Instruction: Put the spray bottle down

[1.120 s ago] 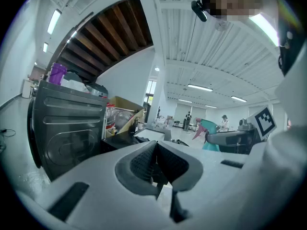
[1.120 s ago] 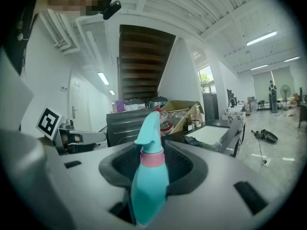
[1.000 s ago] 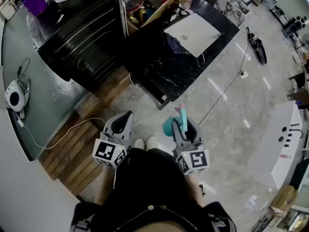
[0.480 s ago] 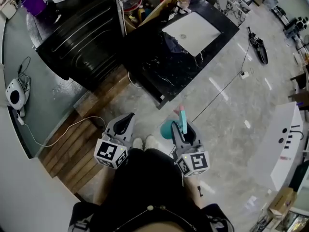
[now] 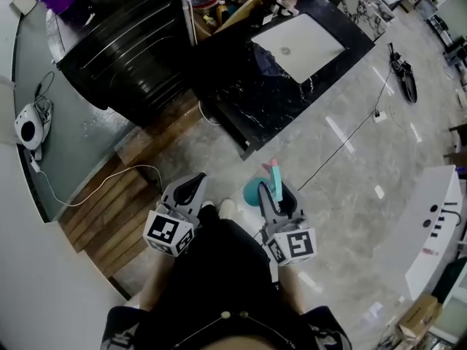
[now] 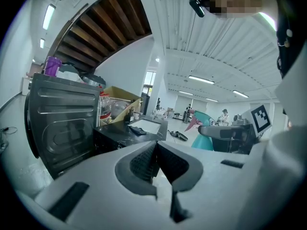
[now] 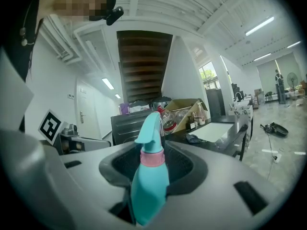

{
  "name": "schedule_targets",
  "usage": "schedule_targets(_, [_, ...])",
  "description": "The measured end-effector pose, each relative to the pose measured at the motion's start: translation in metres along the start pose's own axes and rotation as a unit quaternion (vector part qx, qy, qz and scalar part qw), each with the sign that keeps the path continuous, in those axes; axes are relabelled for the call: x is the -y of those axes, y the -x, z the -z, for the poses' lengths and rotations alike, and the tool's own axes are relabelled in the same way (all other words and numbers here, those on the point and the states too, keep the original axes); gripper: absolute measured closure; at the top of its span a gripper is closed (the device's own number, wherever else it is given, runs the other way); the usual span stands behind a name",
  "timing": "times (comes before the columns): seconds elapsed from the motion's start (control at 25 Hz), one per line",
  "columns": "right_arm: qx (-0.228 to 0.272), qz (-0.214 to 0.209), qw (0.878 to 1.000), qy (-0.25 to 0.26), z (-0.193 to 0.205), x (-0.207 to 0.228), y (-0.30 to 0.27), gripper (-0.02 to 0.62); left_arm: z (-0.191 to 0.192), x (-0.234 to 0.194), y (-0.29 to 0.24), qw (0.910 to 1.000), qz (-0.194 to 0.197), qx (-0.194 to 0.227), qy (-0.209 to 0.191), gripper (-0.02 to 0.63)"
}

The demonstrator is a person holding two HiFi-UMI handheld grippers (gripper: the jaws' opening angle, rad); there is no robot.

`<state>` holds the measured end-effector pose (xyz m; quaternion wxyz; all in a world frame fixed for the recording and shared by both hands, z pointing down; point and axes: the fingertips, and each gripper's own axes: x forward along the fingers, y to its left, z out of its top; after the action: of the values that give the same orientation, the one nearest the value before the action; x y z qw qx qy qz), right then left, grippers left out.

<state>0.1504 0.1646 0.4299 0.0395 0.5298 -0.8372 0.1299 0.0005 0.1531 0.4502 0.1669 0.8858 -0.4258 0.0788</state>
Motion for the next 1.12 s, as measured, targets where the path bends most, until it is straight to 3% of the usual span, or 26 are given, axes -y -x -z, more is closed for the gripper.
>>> schedule_targets(0.24, [-0.009, -0.021, 1.0, 0.011, 0.004, 0.006, -0.01, 0.439, 0.006, 0.006, -0.008, 0.9999, -0.008, -0.003, 0.007, 0.598])
schedule_targets(0.64, [-0.003, -0.036, 0.999, 0.024, -0.005, 0.004, -0.051, 0.439, -0.008, -0.029, -0.032, 0.9998, -0.011, 0.013, 0.013, 0.598])
schedule_targets(1.12, [-0.02, -0.025, 0.998, 0.05, -0.026, 0.002, -0.166, 0.439, -0.037, -0.14, -0.078, 0.9986, -0.007, 0.022, 0.048, 0.598])
